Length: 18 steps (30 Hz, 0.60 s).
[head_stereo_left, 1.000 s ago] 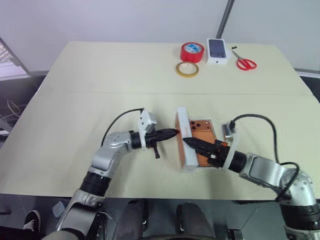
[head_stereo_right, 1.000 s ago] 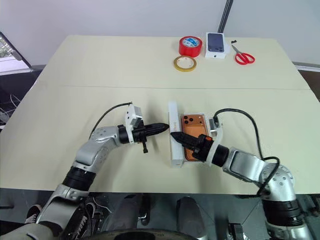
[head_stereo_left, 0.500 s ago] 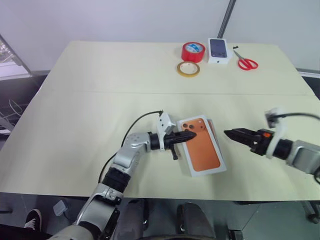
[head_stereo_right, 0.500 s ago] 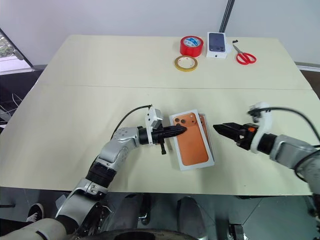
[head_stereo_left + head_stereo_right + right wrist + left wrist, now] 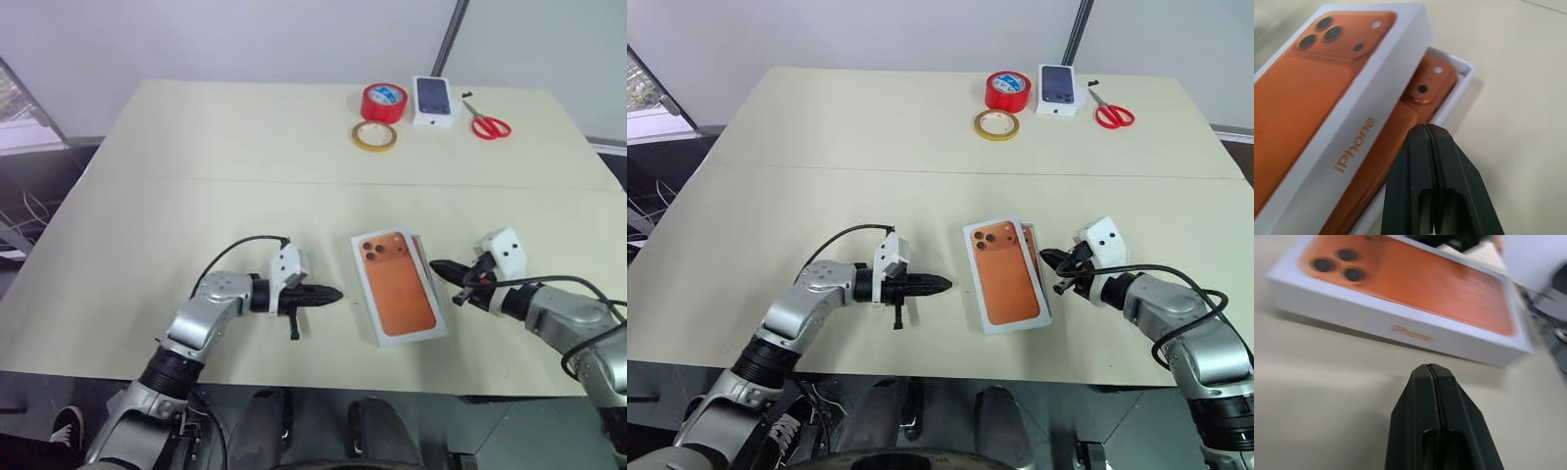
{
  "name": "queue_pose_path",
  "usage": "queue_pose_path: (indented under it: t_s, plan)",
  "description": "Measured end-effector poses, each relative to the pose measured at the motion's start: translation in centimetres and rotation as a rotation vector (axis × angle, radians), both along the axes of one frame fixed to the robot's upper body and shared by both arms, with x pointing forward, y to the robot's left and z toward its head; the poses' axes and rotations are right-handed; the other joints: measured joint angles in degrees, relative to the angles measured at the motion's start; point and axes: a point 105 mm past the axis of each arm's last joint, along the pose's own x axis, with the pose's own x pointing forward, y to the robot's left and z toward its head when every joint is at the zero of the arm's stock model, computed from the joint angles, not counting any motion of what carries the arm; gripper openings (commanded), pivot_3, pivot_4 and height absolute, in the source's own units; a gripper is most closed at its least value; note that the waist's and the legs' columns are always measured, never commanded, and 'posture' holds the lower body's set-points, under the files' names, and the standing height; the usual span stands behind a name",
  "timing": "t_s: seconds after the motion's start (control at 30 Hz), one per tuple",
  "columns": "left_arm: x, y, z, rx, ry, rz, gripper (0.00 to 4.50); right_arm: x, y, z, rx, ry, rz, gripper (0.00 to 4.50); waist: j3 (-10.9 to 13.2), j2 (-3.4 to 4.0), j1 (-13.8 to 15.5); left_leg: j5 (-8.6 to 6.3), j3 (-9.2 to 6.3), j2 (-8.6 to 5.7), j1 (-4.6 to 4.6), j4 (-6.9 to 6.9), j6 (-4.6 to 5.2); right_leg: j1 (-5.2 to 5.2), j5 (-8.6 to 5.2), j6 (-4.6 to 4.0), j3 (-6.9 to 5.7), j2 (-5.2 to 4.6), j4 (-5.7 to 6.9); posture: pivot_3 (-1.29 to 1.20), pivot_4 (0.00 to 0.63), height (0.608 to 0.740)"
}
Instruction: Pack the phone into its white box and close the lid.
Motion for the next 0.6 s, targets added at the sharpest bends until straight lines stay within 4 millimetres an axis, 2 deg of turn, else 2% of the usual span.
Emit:
queue_pose_path:
  t_s: [0.23, 0.6]
  plan:
    - [1.3, -2.6, 1.5, -0.067, -0.054, 0.025, 0.0, -0.1, 0.2, 0.1, -0.021, -0.011, 0.019, 0.02, -0.01, 0.02, -0.16, 0.0, 0.0, -0.01, 0.0, -0.02, 0.0, -0.02, 0.01, 0.02, -0.01, 0.04, 0.02, 0.0, 0.15, 0.728]
    - [2.5, -4.2, 2.5, -0.105, -0.07, 0.046, 0.0, 0.5, 0.8, 0.7, -0.063, -0.06, 0.016, 0.02, 0.0, 0.01, -0.07, 0.0, 0.01, -0.05, 0.01, 0.04, 0.0, 0.01, 0.01, 0.03, -0.02, 0.08, 0.05, 0.0, 0.15, 0.728]
